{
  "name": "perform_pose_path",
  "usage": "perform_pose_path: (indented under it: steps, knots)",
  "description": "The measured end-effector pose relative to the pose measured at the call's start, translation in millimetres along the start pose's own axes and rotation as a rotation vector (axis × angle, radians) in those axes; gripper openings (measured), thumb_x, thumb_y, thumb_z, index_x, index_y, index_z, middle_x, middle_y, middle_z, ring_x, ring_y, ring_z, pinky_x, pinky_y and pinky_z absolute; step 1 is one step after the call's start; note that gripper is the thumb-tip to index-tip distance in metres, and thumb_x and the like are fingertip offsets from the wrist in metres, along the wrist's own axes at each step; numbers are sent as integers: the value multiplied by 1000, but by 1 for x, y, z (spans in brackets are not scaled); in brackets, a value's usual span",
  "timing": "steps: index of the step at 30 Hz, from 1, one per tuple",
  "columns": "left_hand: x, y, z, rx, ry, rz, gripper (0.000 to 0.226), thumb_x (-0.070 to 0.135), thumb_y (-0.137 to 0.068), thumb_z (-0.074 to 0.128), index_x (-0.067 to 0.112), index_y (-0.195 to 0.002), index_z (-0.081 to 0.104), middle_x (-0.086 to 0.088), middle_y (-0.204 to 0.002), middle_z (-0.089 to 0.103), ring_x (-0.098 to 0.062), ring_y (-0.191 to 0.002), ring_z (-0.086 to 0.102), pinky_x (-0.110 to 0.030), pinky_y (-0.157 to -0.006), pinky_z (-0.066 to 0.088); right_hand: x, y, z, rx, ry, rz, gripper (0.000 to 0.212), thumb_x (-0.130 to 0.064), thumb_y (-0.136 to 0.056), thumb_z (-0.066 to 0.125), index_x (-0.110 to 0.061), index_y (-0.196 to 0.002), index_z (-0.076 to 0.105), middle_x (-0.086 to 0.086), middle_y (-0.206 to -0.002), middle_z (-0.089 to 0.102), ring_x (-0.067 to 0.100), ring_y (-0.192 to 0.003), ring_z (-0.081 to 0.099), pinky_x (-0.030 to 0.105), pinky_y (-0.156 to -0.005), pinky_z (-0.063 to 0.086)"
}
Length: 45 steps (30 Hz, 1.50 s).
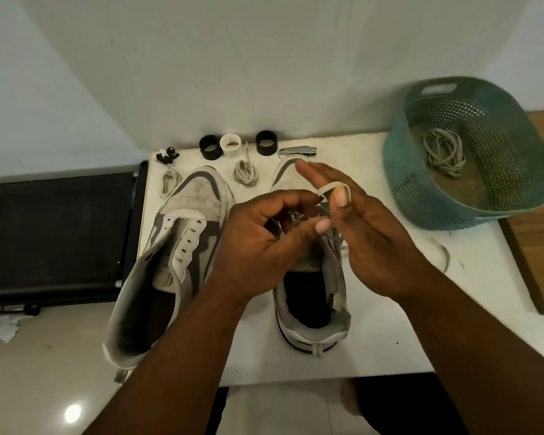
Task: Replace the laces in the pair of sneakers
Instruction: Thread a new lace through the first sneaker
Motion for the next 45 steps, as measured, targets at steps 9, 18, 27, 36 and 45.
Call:
perform_pose_path:
  steps: [9,18,27,36,45]
  knots:
    - [-5,-7,-9,75,-141,45,15,20,-95,71,32,-104,69,11,-107,70,-11,-97,66,-21,-75,48,-4,0,7,-151,-35,-35,37,-75,-95,26,-81,-132,27,-17,-168,13,11,-156,6,59,-124,15]
    - [-3,-4,-13,65,263,-126,10,13,-102,51,12,-94,57,4,-72,64,-17,-71,63,-28,-73,54,-10,-3,-8,146,55,-85,39,-40,-107,30,-37,-122,65,-9,-120,67,-2,-110,60,20,-92,47]
    - [-14,-4,-32,172,13,-138,18,14,-97,67,28,-105,75,8,-99,78,-12,-93,73,-34,-87,58,12,-7,-34,562,21,-3,38,-46,-104,43,-30,-77,64,-8,-53,43,10,-52,41,36,-50,35]
    - [-2,-1,-23,219,-96,-74,49,8,-91,77,25,-134,61,11,-93,79,-3,-91,75,-28,-96,56,-5,-7,-28,579,556,-82,39,-34,-94,59,-22,-130,64,0,-127,61,11,-116,54,39,-96,46]
    - [-2,-2,-27,190,137,-154,46,5,-83,80,23,-123,65,2,-79,78,-12,-70,73,-25,-71,58,-12,-12,6,133,378,-243,20,-31,-95,65,-26,-111,77,-15,-86,68,5,-80,63,25,-69,52]
Point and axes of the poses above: each hand's wrist, its own y-axis away from the middle knuckle, its own z-axis out of the palm, x = y × z, the point moved 4 cm from there along -y, towards the middle knuckle
